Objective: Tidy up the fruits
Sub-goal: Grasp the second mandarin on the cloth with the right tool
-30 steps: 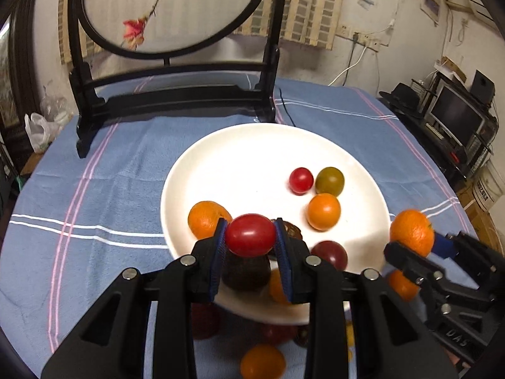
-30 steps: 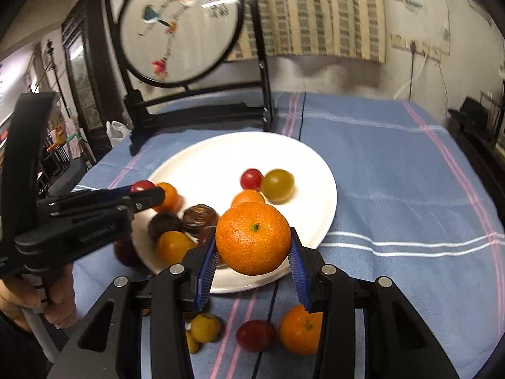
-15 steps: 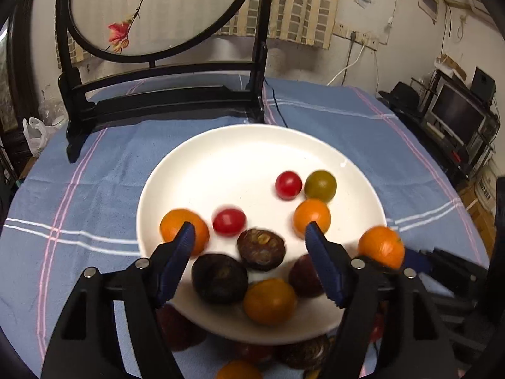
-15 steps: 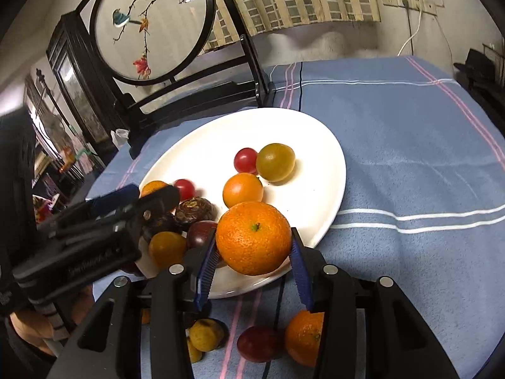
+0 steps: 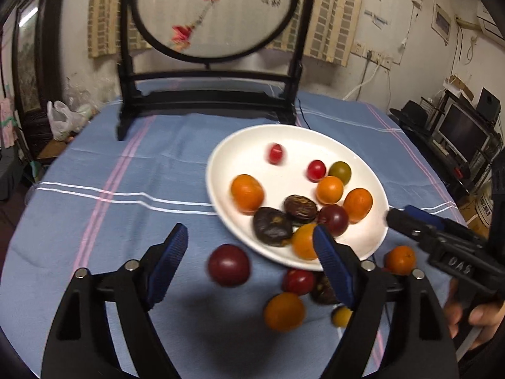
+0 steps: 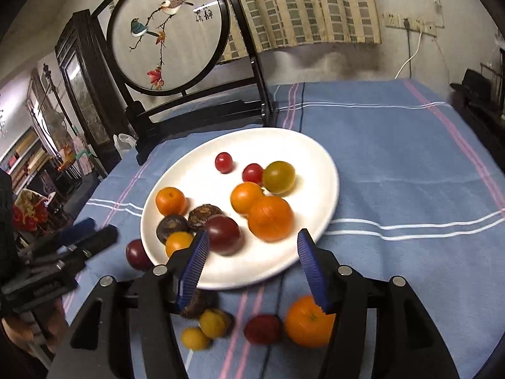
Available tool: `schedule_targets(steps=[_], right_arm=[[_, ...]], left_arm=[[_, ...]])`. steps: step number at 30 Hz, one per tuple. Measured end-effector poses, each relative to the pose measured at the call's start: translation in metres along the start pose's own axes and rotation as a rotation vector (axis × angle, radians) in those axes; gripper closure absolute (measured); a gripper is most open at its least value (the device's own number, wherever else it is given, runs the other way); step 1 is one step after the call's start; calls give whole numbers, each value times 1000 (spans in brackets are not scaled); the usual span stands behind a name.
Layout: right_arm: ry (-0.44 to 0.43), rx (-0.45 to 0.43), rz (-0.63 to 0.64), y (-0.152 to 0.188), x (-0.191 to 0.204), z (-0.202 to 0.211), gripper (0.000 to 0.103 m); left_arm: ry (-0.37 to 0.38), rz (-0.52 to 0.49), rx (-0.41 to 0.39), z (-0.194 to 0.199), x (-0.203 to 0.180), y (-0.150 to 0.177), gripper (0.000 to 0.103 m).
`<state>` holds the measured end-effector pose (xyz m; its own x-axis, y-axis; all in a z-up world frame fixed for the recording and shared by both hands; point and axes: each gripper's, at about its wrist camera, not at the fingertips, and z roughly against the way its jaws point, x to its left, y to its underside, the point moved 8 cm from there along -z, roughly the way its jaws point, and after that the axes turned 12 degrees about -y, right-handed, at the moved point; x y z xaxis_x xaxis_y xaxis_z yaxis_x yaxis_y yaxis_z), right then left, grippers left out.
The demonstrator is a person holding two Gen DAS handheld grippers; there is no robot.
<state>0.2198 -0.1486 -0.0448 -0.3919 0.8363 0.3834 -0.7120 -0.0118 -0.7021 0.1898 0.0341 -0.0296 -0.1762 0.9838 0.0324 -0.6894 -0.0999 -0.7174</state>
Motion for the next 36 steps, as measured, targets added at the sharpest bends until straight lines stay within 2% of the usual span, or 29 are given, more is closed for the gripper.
schedule_targets(steps=[3,7,10,13,17,26,30,36], right_arm=[[36,12,21,9,-7,16,44],[123,53,49,29,-20,31,44],[136,91,35,49,-31,40,44],[172,136,62,67,-37,42,44],[218,189,112,81,-38,31,47],[271,237,210,73,-32,-3,50],[261,229,248,64,-29,-13,56],[239,202,190,64,-33,-7,58]], left_arm=[[0,35,-5,5,12,6,16],[-3,55,-10,2,22,18,15],[-11,59,16,-10,29,27,15],[-18,51,28,-16,34,31,15],[15,78,54,-20,38,34,15],[42,72,100,-25,33,41,15],[48,64,110,-26,31,42,15],[69,46,105,-21,24,42,15]])
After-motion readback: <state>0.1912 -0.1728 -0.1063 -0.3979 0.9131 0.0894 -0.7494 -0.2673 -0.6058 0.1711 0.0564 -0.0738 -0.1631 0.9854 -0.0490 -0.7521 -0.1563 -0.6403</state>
